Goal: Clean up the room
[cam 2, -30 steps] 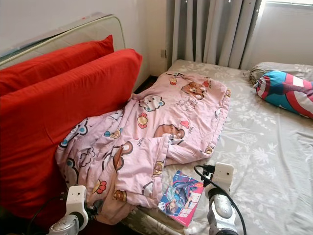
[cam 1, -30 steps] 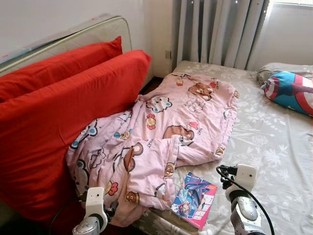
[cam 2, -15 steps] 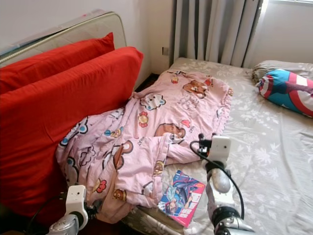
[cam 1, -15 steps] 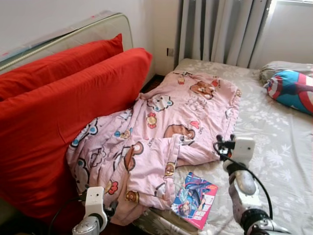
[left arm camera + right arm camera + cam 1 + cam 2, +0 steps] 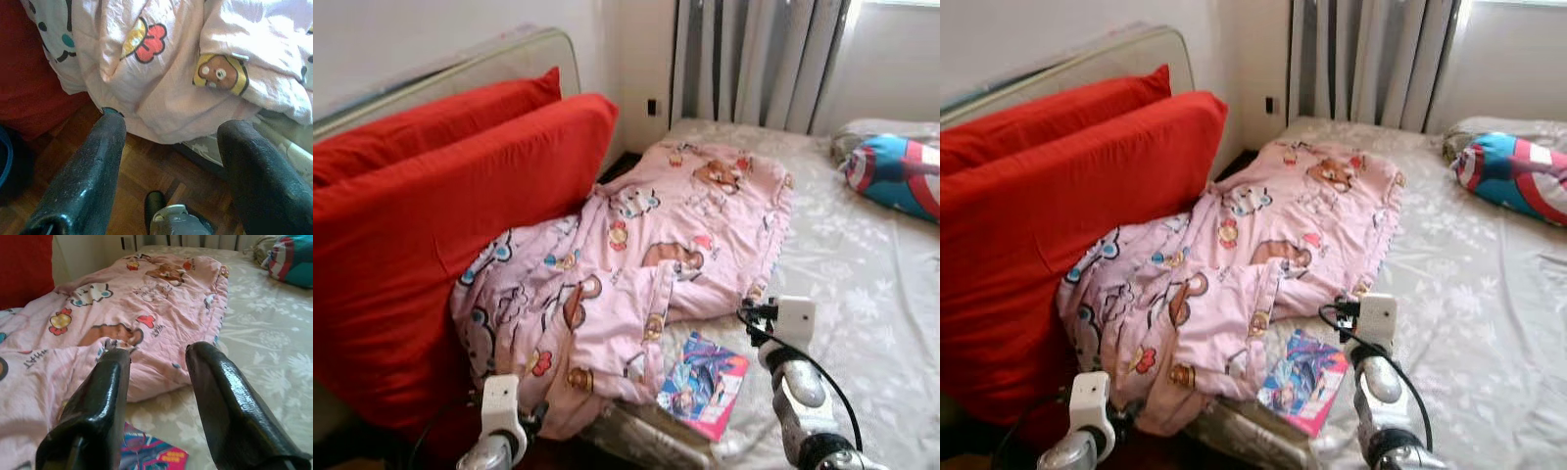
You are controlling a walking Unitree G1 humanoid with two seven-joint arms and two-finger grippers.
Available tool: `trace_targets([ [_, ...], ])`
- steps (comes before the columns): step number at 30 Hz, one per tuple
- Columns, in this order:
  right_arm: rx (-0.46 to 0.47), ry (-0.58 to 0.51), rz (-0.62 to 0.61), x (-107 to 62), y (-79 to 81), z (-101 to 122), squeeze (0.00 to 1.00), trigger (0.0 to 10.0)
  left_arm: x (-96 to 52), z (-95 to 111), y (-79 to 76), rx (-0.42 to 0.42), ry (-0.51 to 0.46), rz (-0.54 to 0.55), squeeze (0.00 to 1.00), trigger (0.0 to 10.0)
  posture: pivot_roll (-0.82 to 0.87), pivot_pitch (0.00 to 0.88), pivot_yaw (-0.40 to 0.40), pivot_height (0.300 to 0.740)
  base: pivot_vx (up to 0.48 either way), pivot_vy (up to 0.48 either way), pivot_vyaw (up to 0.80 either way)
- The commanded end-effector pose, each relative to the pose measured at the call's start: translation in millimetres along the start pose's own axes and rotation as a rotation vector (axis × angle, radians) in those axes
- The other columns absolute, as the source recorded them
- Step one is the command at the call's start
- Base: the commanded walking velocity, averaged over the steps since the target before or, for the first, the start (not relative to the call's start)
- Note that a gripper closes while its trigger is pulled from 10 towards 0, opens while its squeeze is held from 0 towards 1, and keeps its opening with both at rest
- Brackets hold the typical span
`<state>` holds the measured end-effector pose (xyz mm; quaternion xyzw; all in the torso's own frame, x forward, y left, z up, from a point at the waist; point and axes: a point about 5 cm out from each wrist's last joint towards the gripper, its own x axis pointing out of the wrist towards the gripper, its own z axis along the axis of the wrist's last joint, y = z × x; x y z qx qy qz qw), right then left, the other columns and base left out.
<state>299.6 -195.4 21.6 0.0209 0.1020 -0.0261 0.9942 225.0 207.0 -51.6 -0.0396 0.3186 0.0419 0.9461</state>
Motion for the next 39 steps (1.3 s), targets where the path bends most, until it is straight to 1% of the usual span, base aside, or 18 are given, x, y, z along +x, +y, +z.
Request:
trace_targets([
  [1,0.001,0.017,0.008,-0.5,-0.1,-2.2,0.00,10.0,-0.7,-0.9,1.0,-0.021,-0.009,0.015,0.00,10.0,0.01,0.000,0.050,0.671,0.000,0.000,0.00],
  [5,0.000,-0.020,0.032,5.3,3.2,8.3,0.00,10.0,-3.9,-0.2,2.8,-0.061,-0.081,0.049,0.00,10.0,0.02,0.000,0.032,0.671,0.000,0.000,0.00],
  [11,-0.007,-0.026,0.051,6.0,2.9,10.3,0.00,10.0,-9.0,-2.3,3.6,-0.082,-0.151,0.051,0.00,10.0,0.05,0.000,0.004,0.671,0.000,0.000,0.00],
  [12,-0.006,-0.034,0.065,6.4,4.4,11.5,0.00,10.0,-10.8,-2.6,4.1,-0.058,-0.172,0.046,0.00,10.0,0.05,0.000,-0.004,0.671,0.000,0.000,0.00],
  [14,-0.008,-0.039,0.075,6.4,5.4,12.1,0.00,10.0,-12.0,-2.9,4.2,-0.035,-0.182,0.040,0.00,10.0,0.05,0.000,-0.006,0.671,0.000,0.000,0.00],
  [17,-0.018,-0.048,0.097,4.7,8.7,10.7,0.00,10.0,-15.9,-6.6,5.2,-0.055,-0.209,0.045,0.00,10.0,0.06,0.000,-0.028,0.671,0.000,0.000,0.00],
  [20,-0.018,-0.051,0.111,2.6,10.7,8.5,0.00,10.0,-18.4,-8.0,5.6,-0.033,-0.228,0.039,0.00,10.0,0.08,0.000,-0.040,0.671,0.000,0.000,0.00],
  [24,-0.018,-0.079,0.132,2.5,15.5,11.2,0.00,10.0,-22.2,-10.9,6.8,-0.049,-0.254,0.037,0.00,10.0,0.08,0.000,-0.045,0.671,0.000,0.000,0.00],
  [29,-0.029,-0.141,0.157,0.1,19.5,17.0,0.00,10.0,-31.2,-21.1,8.1,0.003,-0.271,0.018,0.00,10.0,0.08,0.000,-0.048,0.671,0.000,0.000,0.00],
  [31,-0.028,-0.144,0.161,-3.3,20.5,13.9,0.00,10.0,-34.2,-25.6,9.4,0.014,-0.266,0.029,0.00,10.0,0.09,0.000,-0.055,0.671,0.000,0.000,0.00],
  [32,-0.025,-0.141,0.166,-4.6,22.3,12.1,0.00,10.0,-27.7,3.3,6.0,0.045,-0.401,0.019,0.00,10.0,0.10,0.000,-0.058,0.671,0.000,0.000,0.00],
  [33,-0.024,-0.140,0.170,-5.8,23.9,10.7,0.00,10.0,-25.0,24.8,3.3,0.065,-0.504,0.011,0.00,10.0,0.10,0.000,-0.058,0.671,0.000,0.000,0.00],
  [34,-0.023,-0.141,0.174,-6.9,25.7,9.6,0.00,10.0,-20.9,57.4,-0.1,0.094,-0.617,0.006,0.00,10.0,0.11,0.000,-0.058,0.671,0.000,0.000,0.00],
  [35,-0.019,-0.142,0.185,-8.7,29.7,7.7,0.00,10.0,-21.1,93.2,-2.4,0.125,-0.729,0.000,0.00,10.0,0.13,0.000,-0.061,0.671,0.000,0.000,0.00],
  [36,-0.014,-0.135,0.190,-9.5,32.8,5.8,0.00,10.0,-24.0,103.1,-2.8,0.118,-0.782,-0.017,0.00,10.0,0.13,0.000,-0.061,0.671,0.000,0.000,0.00],
  [37,-0.014,-0.135,0.190,-9.5,32.8,5.8,0.00,10.0,-24.0,103.1,-2.8,0.118,-0.782,-0.017,0.00,10.0,0.13,0.000,-0.061,0.671,0.000,0.000,0.00],
  [38,-0.007,-0.123,0.193,-9.8,35.7,3.5,0.00,10.0,-21.6,105.8,2.9,0.381,-0.711,0.087,0.00,10.0,0.15,0.005,-0.058,0.671,0.000,0.000,0.00],
  [39,-0.002,-0.114,0.199,-10.0,39.1,1.9,0.00,10.0,-21.2,107.0,7.6,0.484,-0.681,0.130,0.00,10.0,0.16,0.012,-0.052,0.671,0.000,0.000,0.00],
])
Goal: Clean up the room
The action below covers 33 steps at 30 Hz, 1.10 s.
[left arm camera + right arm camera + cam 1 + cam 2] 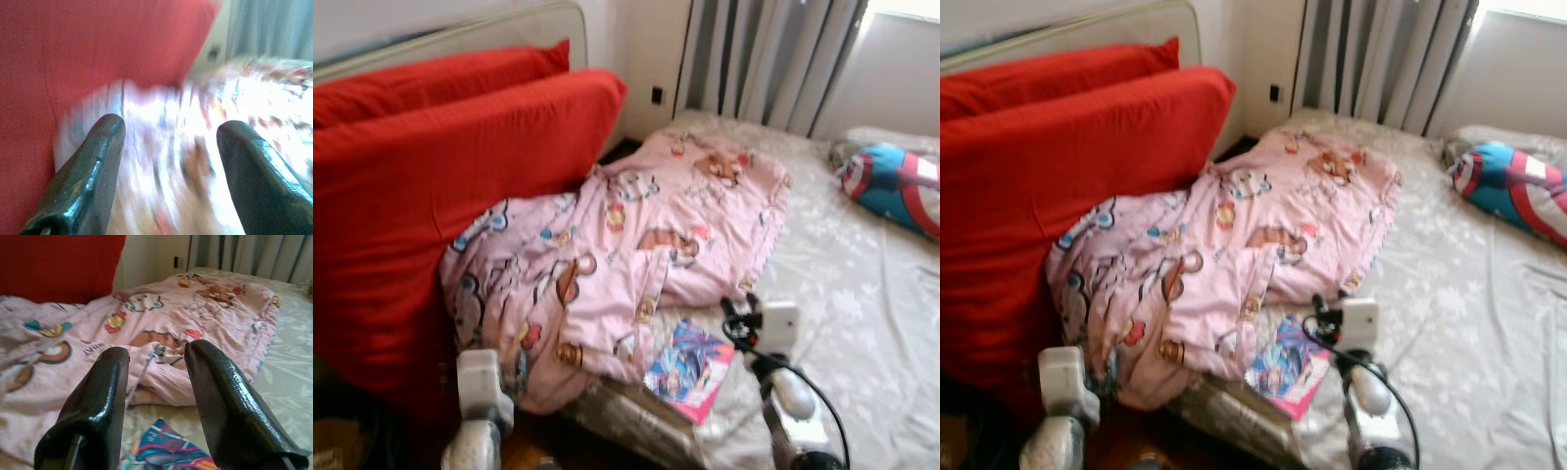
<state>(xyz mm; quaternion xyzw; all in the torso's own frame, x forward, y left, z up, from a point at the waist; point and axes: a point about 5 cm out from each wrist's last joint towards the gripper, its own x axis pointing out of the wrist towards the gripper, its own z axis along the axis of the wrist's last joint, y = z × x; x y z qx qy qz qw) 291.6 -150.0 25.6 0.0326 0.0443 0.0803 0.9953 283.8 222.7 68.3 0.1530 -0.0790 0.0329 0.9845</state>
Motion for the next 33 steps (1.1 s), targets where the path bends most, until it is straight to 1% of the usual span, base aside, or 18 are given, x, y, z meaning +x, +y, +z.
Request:
trace_targets([
  [1,-0.007,-0.002,-0.016,-0.1,-5.2,1.5,0.00,10.0,-15.6,-19.8,-3.5,0.132,0.134,-0.027,0.00,10.0,0.16,0.012,-0.052,0.671,0.000,0.000,0.00],
  [2,-0.003,0.003,-0.014,-0.5,-3.8,0.1,0.00,10.0,-13.9,-15.4,-6.8,0.006,0.088,-0.044,0.00,10.0,0.17,0.015,-0.047,0.671,0.000,0.000,0.00],
  [3,-0.003,0.003,-0.014,-0.5,-3.8,0.1,0.00,10.0,-13.9,-15.4,-6.8,0.006,0.088,-0.044,0.00,10.0,0.17,0.015,-0.047,0.671,0.000,0.000,0.00],
  [4,0.006,0.012,-0.015,-2.0,-1.0,-2.7,0.00,10.0,-11.4,-5.2,-9.3,-0.124,-0.023,-0.076,0.00,10.0,0.17,0.010,-0.042,0.671,0.000,0.000,0.00],
  [5,0.009,0.015,-0.017,-2.7,0.1,-3.8,0.00,10.0,-10.3,-0.6,-9.4,-0.138,-0.068,-0.093,0.00,10.0,0.17,0.010,-0.042,0.671,0.000,0.000,0.00],
  [6,0.021,0.016,-0.022,-3.5,1.9,-4.9,0.00,10.0,-11.2,2.1,-15.5,-0.149,-0.072,-0.108,0.00,10.0,0.17,0.009,-0.042,0.671,0.000,0.000,0.00],
  [8,0.023,0.009,-0.017,-3.4,3.8,-4.1,0.00,10.0,-14.7,3.3,-20.0,-0.166,-0.031,-0.100,0.00,10.0,0.17,0.010,-0.042,0.671,0.000,0.000,0.00],
  [9,0.019,0.004,-0.007,-2.6,4.8,-2.9,0.00,10.0,-15.8,5.2,-20.3,-0.173,-0.019,-0.090,0.00,10.0,0.18,0.014,-0.042,0.671,0.000,0.000,0.00],
  [12,0.012,0.002,-0.002,-1.7,4.8,-1.7,0.00,10.0,-16.3,7.7,-21.4,-0.156,0.000,-0.079,0.00,10.0,0.18,0.013,-0.041,0.671,0.000,0.000,0.00],
  [14,0.013,0.006,-0.021,-0.2,1.2,-0.3,0.00,10.0,-19.7,6.4,-22.2,-0.172,0.016,-0.065,0.00,10.0,0.18,0.012,-0.032,0.671,0.000,0.000,0.00],
  [16,0.019,0.024,-0.043,0.4,-1.1,-1.6,0.00,10.0,-21.7,3.7,-19.5,-0.195,0.014,-0.059,0.00,10.0,0.18,0.016,-0.031,0.671,0.000,0.000,0.00],
  [19,0.014,0.027,-0.040,-1.1,1.7,-3.4,0.00,10.0,-25.9,4.1,-15.2,-0.206,0.016,-0.062,0.00,10.0,0.18,0.032,-0.027,0.651,0.000,0.000,0.00],
  [20,0.014,0.023,-0.034,-3.1,2.7,-4.5,0.00,10.0,-28.5,3.5,-14.3,-0.213,0.027,-0.060,0.00,10.0,0.17,0.036,-0.025,0.641,0.000,0.000,0.00],
  [22,0.014,0.011,-0.031,-6.5,2.3,-5.6,0.00,10.0,-31.8,0.8,-13.8,-0.221,0.047,-0.058,0.00,10.0,0.15,0.041,-0.021,0.636,0.000,0.000,0.00],
  [24,0.024,-0.002,-0.036,-9.3,0.2,-5.7,0.00,10.0,-34.4,-0.2,-14.3,-0.231,0.061,-0.055,0.00,10.0,0.14,0.049,-0.011,0.636,0.000,0.000,0.00],
  [26,0.040,-0.004,-0.066,-12.9,-7.4,-6.1,0.00,10.0,-35.7,0.6,-20.6,-0.241,0.076,-0.075,0.00,10.0,0.13,0.064,-0.005,0.636,0.000,0.000,0.00],
  [30,0.074,-0.003,-0.090,-14.7,-10.8,-7.2,0.00,10.0,-34.8,3.7,-25.7,-0.242,0.078,-0.095,0.00,10.0,0.13,0.078,-0.003,0.636,0.000,0.000,0.00],
  [33,0.079,0.009,-0.095,-17.5,-10.4,-10.5,0.00,10.0,-37.9,3.7,-26.0,-0.252,0.084,-0.096,0.00,10.0,0.14,0.084,-0.001,0.636,0.000,0.000,0.00],
])
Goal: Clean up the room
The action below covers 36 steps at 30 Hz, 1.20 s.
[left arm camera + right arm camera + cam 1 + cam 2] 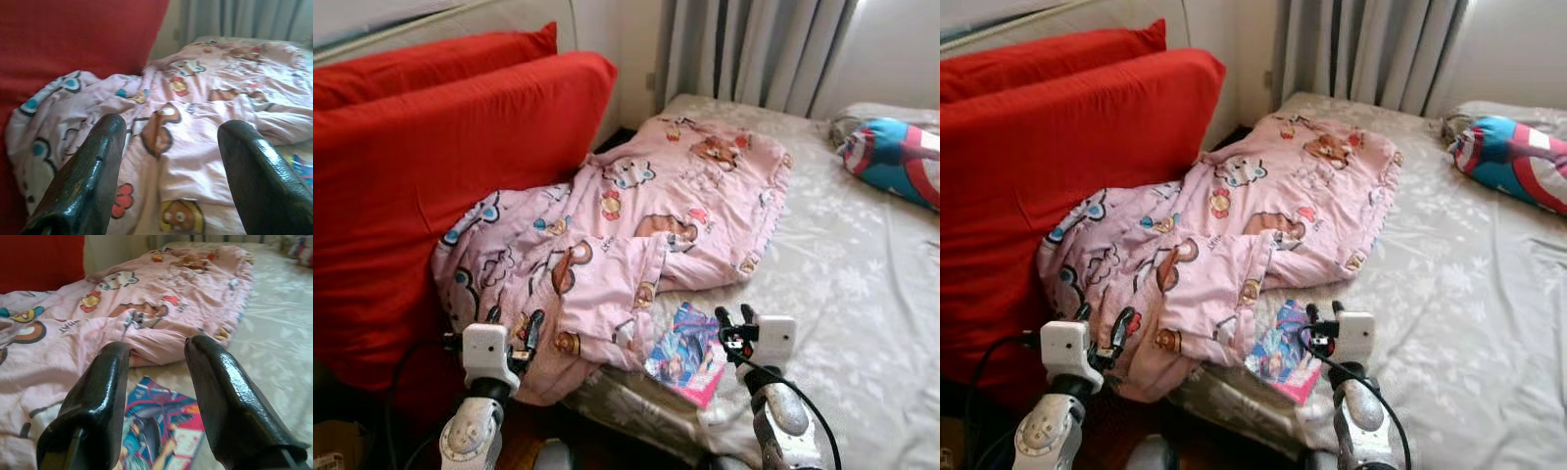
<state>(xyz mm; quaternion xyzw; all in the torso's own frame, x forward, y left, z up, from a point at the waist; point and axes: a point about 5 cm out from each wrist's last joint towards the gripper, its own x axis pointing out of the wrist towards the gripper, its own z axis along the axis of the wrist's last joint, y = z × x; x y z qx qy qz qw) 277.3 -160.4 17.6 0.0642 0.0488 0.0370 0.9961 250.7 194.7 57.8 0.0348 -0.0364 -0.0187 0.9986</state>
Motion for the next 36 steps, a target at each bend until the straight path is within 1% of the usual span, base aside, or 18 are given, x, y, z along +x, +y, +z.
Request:
trace_targets([
  [1,0.015,0.015,-0.017,-3.0,-2.1,-3.2,0.00,10.0,-3.9,-0.7,1.0,-0.013,0.011,0.005,0.00,10.0,0.14,0.084,-0.003,0.636,0.000,0.000,0.00],
  [6,0.023,0.032,-0.018,-3.4,-0.7,-5.5,0.00,10.0,-8.1,-1.2,3.7,-0.025,0.028,0.021,0.00,10.0,0.14,0.097,-0.002,0.636,0.000,0.000,0.00],
  [11,0.029,0.028,-0.022,-6.1,-2.2,-5.3,0.00,10.0,-11.5,-2.6,0.5,-0.053,0.059,0.022,0.00,10.0,0.13,0.108,-0.002,0.636,0.000,0.000,0.00],
  [16,0.029,0.032,-0.023,-9.0,-2.1,-7.3,0.00,10.0,-13.2,-3.4,-0.7,-0.058,0.068,0.020,0.00,10.0,0.13,0.113,-0.006,0.636,0.000,0.400,0.00],
  [22,0.021,0.028,-0.025,-8.4,-2.9,-5.7,0.00,10.0,-12.8,-3.8,-4.4,-0.050,0.070,0.006,0.00,10.0,0.12,0.113,-0.008,0.636,0.000,0.042,0.00],
  [32,0.021,0.037,-0.038,-7.3,-5.4,-4.5,0.00,10.0,-9.5,-3.4,-6.8,-0.072,0.082,0.010,0.00,10.0,0.11,0.111,-0.017,0.636,0.000,0.000,0.00],
  [36,0.027,0.040,-0.044,-7.5,-5.6,-4.6,0.00,10.0,-8.4,-3.9,-7.8,-0.067,0.087,0.006,0.00,10.0,0.11,0.111,-0.016,0.636,0.000,0.480,0.00],
])
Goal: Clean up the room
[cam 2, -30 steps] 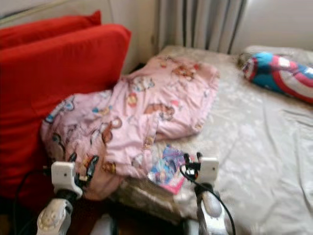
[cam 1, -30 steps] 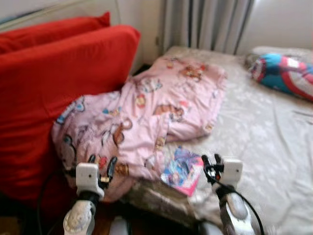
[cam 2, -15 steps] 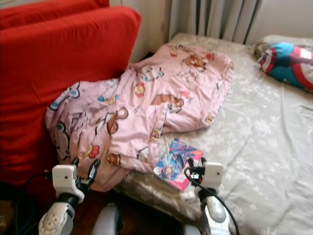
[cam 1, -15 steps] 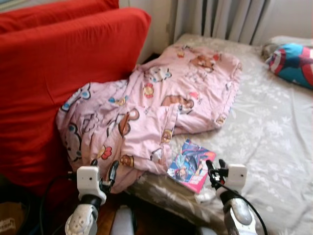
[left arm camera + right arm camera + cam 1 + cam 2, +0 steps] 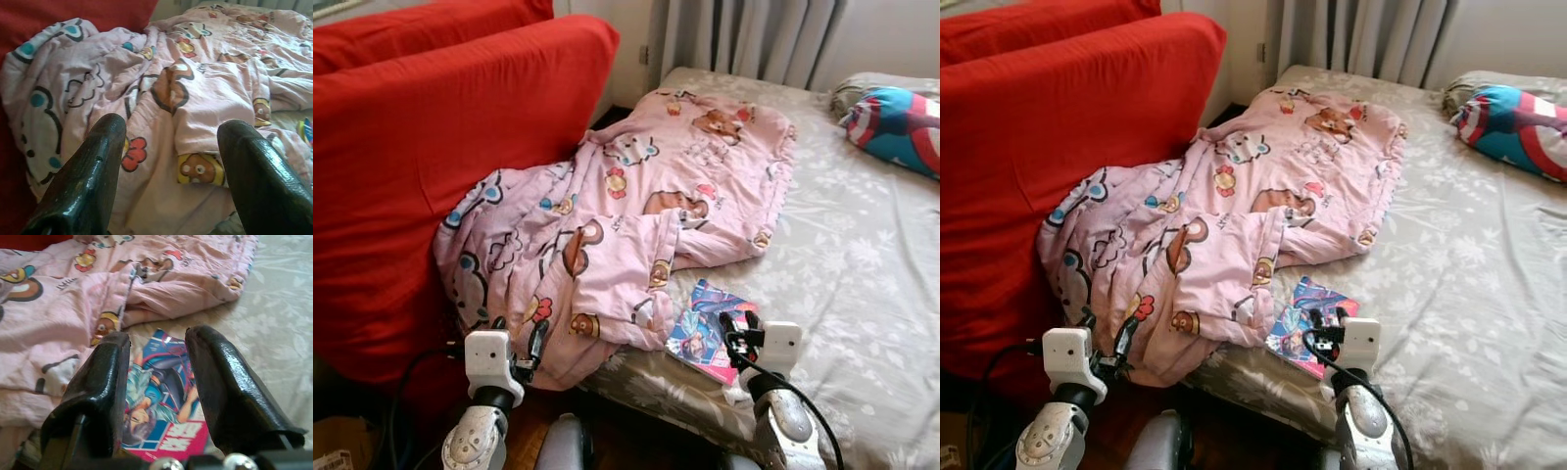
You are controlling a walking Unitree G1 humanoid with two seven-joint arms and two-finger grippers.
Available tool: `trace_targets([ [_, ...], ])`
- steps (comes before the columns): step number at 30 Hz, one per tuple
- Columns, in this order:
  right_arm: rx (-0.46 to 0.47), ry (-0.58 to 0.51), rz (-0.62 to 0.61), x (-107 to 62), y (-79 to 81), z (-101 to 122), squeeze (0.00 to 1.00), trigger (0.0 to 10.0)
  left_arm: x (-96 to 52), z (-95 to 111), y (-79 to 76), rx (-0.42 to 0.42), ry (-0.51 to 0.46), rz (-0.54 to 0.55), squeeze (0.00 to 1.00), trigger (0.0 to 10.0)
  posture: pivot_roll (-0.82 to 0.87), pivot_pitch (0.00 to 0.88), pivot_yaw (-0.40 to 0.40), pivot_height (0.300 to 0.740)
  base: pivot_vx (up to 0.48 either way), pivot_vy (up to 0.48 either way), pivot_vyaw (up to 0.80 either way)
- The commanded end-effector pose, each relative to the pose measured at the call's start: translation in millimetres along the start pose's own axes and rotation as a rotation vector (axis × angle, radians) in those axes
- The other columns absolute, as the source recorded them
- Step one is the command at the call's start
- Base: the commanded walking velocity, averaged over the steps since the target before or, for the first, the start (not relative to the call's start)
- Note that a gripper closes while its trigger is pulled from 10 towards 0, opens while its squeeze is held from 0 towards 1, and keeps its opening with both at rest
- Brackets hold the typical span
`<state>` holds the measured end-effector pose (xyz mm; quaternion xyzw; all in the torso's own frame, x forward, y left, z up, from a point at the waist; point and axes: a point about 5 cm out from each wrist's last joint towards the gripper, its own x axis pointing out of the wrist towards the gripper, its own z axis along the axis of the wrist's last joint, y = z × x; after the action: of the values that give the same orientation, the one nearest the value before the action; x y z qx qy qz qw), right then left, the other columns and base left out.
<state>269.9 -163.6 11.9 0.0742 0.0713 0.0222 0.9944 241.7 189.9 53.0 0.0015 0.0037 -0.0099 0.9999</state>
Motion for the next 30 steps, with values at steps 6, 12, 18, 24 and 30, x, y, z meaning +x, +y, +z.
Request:
trace_targets([
  [6,0.007,0.020,-0.061,-0.9,-8.8,-0.9,0.00,10.0,0.3,1.2,-2.0,0.018,0.001,-0.017,0.00,10.0,0.11,0.117,-0.016,0.636,0.000,0.000,0.00],
  [12,-0.017,0.042,-0.051,-0.5,-6.2,-3.2,0.00,10.0,0.0,1.2,-3.0,0.015,0.003,-0.020,0.00,10.0,0.11,0.119,-0.014,0.616,0.000,0.000,0.00],
  [18,-0.014,0.033,-0.045,-1.5,-5.5,-2.9,0.00,10.0,0.1,1.6,-2.5,0.017,0.001,-0.021,0.00,10.0,0.11,0.120,-0.012,0.604,0.000,0.000,0.00],
  [24,-0.011,0.038,-0.051,-1.4,-5.2,-3.3,0.00,10.0,0.7,2.0,-2.9,0.015,-0.001,-0.027,0.00,10.0,0.11,0.121,-0.011,0.604,0.000,0.000,0.00],
  [30,-0.015,0.059,-0.051,-1.5,-5.0,-6.0,0.00,10.0,1.8,2.8,-3.4,0.013,-0.002,-0.029,0.00,10.0,0.11,0.122,-0.011,0.604,0.000,0.000,0.00],
])
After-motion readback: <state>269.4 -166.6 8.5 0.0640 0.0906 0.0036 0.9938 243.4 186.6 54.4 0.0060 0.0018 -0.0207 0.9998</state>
